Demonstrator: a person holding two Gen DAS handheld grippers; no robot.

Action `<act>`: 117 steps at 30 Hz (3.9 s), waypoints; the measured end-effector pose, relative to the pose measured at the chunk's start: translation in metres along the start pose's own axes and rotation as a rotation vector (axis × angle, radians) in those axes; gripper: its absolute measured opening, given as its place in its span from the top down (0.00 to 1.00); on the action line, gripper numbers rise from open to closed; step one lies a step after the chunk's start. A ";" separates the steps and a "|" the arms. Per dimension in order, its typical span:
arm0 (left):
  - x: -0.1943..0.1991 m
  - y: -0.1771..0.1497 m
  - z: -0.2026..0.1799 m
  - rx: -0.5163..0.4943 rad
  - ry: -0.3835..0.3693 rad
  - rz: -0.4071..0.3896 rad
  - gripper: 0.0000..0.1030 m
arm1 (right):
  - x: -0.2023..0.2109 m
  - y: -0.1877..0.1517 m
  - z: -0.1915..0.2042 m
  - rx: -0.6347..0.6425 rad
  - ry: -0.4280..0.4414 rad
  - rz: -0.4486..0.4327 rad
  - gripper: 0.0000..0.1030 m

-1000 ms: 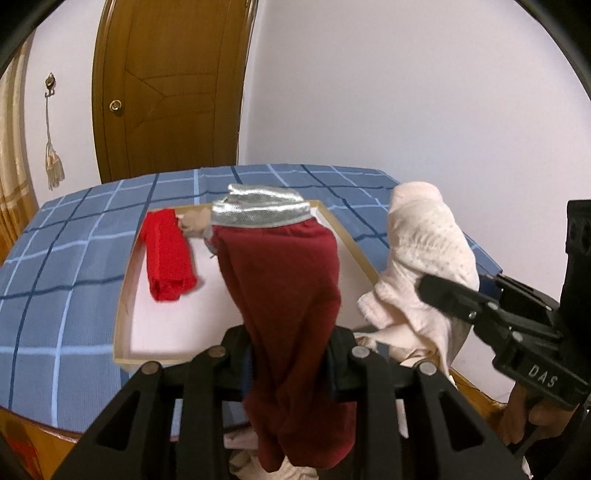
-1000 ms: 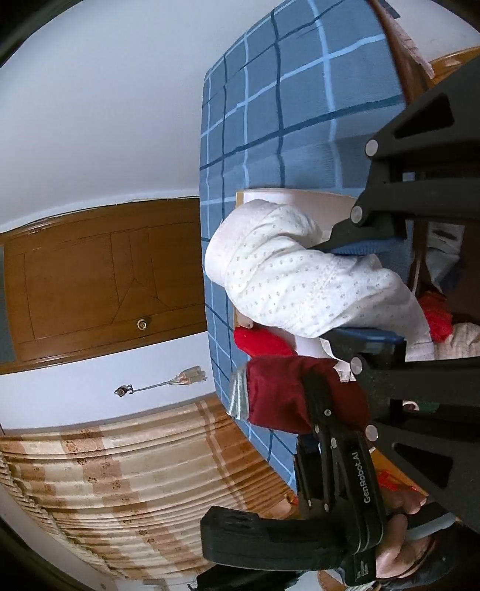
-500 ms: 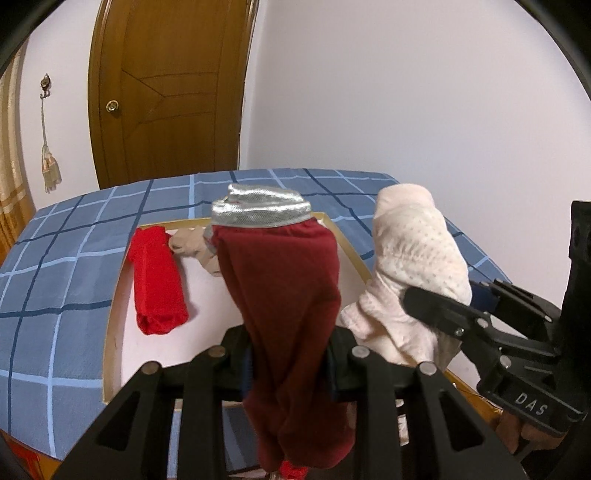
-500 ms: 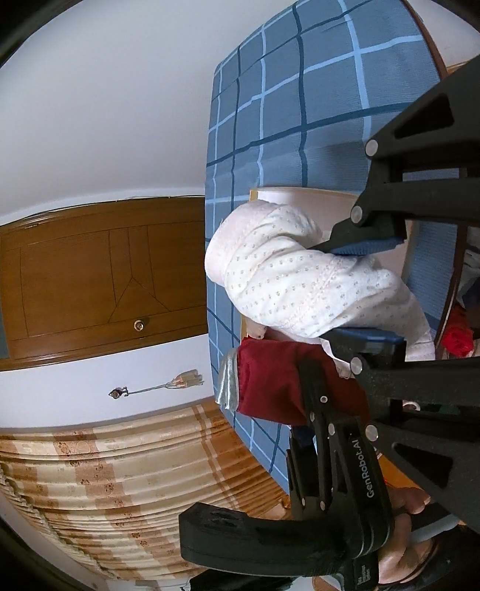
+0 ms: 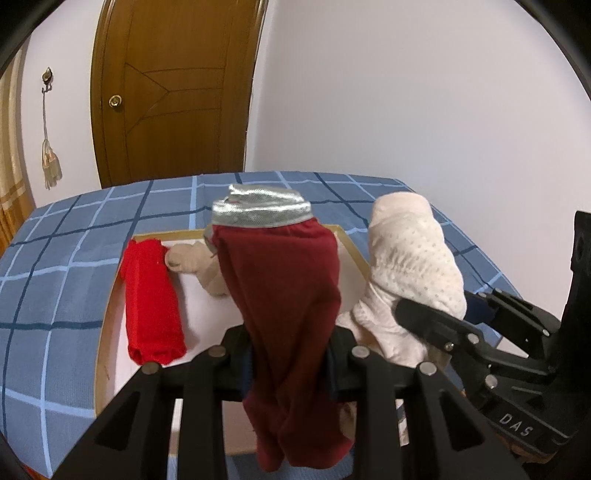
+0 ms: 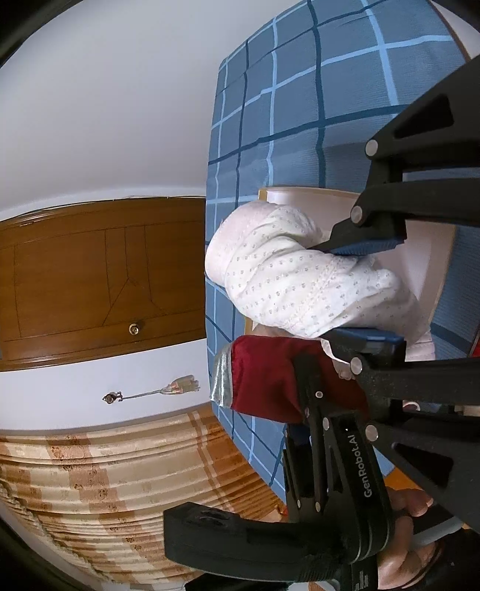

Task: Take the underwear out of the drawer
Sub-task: 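Carry both held underwear pieces over the white tray, then lower the underwear into the tray beside the socks and open both grippers, then withdraw both tools from the tray back toward the drawer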

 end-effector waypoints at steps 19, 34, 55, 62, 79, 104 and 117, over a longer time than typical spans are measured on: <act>-0.070 0.039 0.022 0.030 0.120 0.036 0.73 | -0.081 0.027 -0.026 0.065 -0.034 0.068 0.66; -0.113 0.039 0.028 0.035 0.203 0.082 0.70 | -0.137 0.023 -0.045 0.007 -0.009 0.191 0.66; -0.143 0.020 0.040 0.095 0.371 0.220 0.04 | -0.162 0.009 -0.058 -0.077 0.009 0.278 0.42; -0.143 0.022 0.045 0.118 0.363 0.223 0.04 | -0.162 0.009 -0.055 -0.048 -0.014 0.284 0.41; -0.098 0.031 0.037 0.070 0.358 -0.049 0.04 | -0.098 0.021 -0.061 -0.090 -0.176 -0.022 0.41; -0.002 -0.023 0.021 0.055 0.254 -0.176 0.04 | 0.012 -0.015 -0.026 -0.210 -0.153 -0.249 0.37; 0.025 -0.061 0.012 0.036 0.230 -0.128 0.03 | 0.039 -0.051 -0.010 -0.270 -0.122 -0.230 0.37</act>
Point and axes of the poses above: each gripper's, at about its wrist camera, not at the fingertips, and x roughly against the way its jaws point, z to its left, y to its top, the point moved 3 cm from there along -x, roughly the way its jaws point, and after that the axes turned 14 degrees about x, right-handed, at the moved point
